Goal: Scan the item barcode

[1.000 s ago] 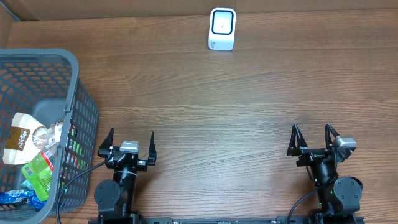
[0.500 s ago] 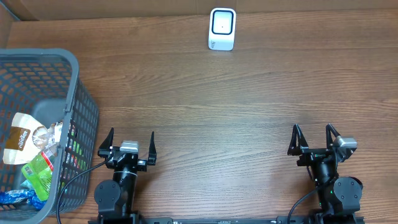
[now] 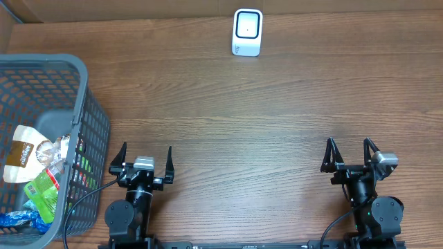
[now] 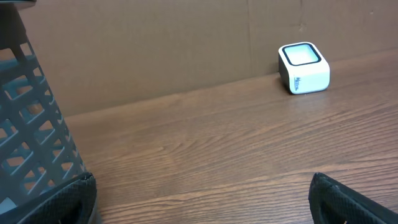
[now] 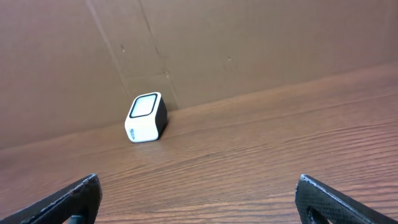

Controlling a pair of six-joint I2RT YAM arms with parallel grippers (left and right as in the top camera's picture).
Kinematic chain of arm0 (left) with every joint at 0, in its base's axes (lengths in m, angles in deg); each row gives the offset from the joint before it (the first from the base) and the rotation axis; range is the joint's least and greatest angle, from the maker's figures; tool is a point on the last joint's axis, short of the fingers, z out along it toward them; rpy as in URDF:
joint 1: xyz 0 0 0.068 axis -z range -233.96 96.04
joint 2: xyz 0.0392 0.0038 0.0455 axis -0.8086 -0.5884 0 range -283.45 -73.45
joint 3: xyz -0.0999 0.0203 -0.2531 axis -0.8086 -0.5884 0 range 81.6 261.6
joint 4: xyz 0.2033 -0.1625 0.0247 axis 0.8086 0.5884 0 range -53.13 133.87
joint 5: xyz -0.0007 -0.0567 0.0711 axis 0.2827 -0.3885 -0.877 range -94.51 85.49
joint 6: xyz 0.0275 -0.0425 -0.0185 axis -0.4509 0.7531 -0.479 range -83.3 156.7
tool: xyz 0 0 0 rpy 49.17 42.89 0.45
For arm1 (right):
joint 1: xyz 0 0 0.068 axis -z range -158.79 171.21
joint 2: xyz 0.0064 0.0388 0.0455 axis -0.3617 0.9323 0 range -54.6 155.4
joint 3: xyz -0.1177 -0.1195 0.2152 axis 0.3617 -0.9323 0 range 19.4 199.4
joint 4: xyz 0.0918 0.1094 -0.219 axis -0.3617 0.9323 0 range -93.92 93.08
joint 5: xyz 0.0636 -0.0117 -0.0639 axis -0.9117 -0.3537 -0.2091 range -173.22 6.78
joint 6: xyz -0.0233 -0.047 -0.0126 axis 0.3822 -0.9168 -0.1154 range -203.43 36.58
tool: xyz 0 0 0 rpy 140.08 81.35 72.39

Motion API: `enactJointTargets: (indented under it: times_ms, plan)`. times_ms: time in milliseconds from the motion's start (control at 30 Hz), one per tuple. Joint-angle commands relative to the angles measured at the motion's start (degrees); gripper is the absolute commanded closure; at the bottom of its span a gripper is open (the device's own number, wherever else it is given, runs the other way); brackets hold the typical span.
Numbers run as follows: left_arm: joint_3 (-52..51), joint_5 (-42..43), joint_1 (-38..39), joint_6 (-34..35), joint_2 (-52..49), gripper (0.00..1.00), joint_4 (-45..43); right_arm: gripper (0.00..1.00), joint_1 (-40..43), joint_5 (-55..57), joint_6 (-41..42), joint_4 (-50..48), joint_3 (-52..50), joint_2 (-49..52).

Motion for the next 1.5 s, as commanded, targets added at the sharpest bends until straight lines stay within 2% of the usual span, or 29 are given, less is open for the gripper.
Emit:
enactJointTargets:
  times_ms: [0, 267, 500, 867, 1033, 1267, 1400, 1467]
  plan:
    - [-0.5, 0.0, 0.4, -0.9, 0.7, 0.00, -0.2, 0.00, -0.2, 1.1, -0.2, -0.5, -0.6, -0.6]
    - [-0.5, 2.0, 0.4, -0.8, 0.7, 0.01, -0.5, 0.00, -0.2, 1.0, -0.2, -1.8, -0.6, -0.6]
    - [-0.3, 2.5, 0.3, 6.3, 0.7, 0.00, -0.5, 0.00, -0.2, 1.0, -0.2, -4.3, -0.6, -0.6]
    - [5.3, 3.3, 0.3, 6.5, 0.2, 0.00, 1.0, 0.00, -0.2, -1.9, -0.3, -5.3, 3.9, -0.5]
    - [10.0, 3.3, 0.3, 6.5, -3.8, 0.00, 2.8, 0.00, -0.2, -1.9, -0.5, -5.3, 7.0, 0.4]
    - [23.1, 3.3, 0.3, 6.7, -17.9, 0.00, 4.2, 0.00, -0.2, -1.7, -5.0, -3.9, 15.6, 7.3]
    - [37.7, 3.3, 0.3, 6.7, -29.7, 0.00, 11.9, 0.00, -0.2, -0.7, -5.3, 0.1, 24.0, 14.2]
    - [47.1, 3.6, 0.3, 6.7, -36.5, 0.00, 18.9, 0.00, -0.2, -0.7, -5.4, 3.2, 28.8, 18.3]
